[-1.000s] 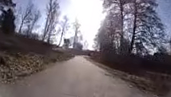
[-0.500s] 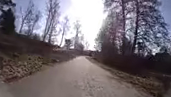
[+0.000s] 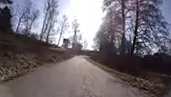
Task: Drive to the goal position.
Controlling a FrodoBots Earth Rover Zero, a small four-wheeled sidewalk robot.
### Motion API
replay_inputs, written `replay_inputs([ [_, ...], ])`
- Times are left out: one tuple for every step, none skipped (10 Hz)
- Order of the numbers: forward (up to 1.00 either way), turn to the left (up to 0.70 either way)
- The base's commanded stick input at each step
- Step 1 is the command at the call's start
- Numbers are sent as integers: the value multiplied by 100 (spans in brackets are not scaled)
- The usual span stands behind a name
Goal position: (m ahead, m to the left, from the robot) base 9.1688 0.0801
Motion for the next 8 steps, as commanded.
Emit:
replay_inputs([
  [100,0],
  [100,0],
  [100,13],
  [100,26],
  [100,0],
  [100,0],
  [100,0],
  [100,0],
])
